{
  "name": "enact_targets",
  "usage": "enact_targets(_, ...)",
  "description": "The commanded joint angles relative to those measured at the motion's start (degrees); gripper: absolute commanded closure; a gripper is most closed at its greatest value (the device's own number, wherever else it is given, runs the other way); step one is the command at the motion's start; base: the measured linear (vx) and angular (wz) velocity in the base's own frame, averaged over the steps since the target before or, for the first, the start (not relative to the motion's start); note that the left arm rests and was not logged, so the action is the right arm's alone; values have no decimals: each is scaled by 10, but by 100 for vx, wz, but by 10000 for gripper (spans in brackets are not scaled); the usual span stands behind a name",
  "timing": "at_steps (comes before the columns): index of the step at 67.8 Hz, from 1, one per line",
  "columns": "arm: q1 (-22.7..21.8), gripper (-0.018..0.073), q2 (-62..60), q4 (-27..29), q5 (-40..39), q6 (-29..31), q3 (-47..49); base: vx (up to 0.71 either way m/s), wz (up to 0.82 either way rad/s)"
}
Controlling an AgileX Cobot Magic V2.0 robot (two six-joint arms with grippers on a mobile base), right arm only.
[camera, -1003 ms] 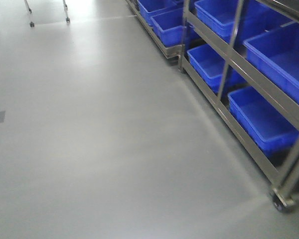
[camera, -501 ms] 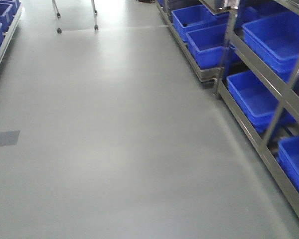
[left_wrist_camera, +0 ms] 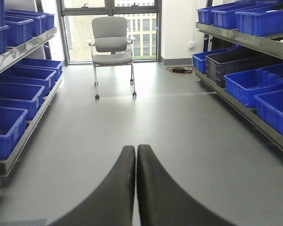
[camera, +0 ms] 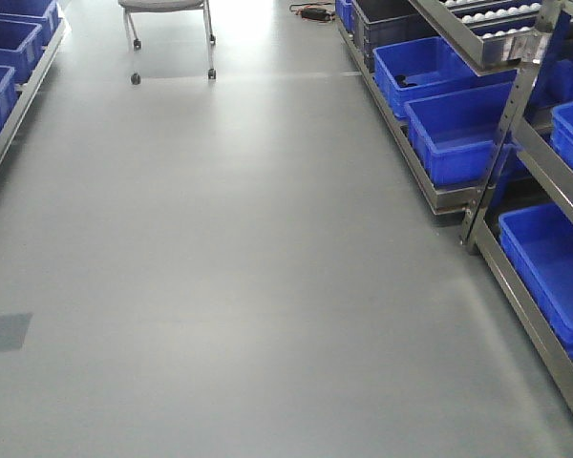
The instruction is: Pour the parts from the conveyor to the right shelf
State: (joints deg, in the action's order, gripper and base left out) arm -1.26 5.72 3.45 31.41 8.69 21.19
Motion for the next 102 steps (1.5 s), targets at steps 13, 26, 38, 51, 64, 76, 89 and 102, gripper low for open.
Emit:
enact_targets(13,-3,565,6,-1,-47,-1,16,64,-11)
enact_targets(26,-3,565,6,-1,-47,-1,16,58,-8)
enact_targets(38,-3,565,6,0,-47,-1,16,52,14)
enact_targets(51,-3,565,6,-1,-47,-1,16,46,53)
enact_targets(64,-3,565,6,-1,-47,-1,16,39,83)
enact_targets(76,-3,565,6,-1,-47,-1,16,33,90)
enact_targets(89,-3,565,6,-1,-47,-1,16,28,92)
enact_targets(102,-3,565,6,-1,-47,-1,16,24,93)
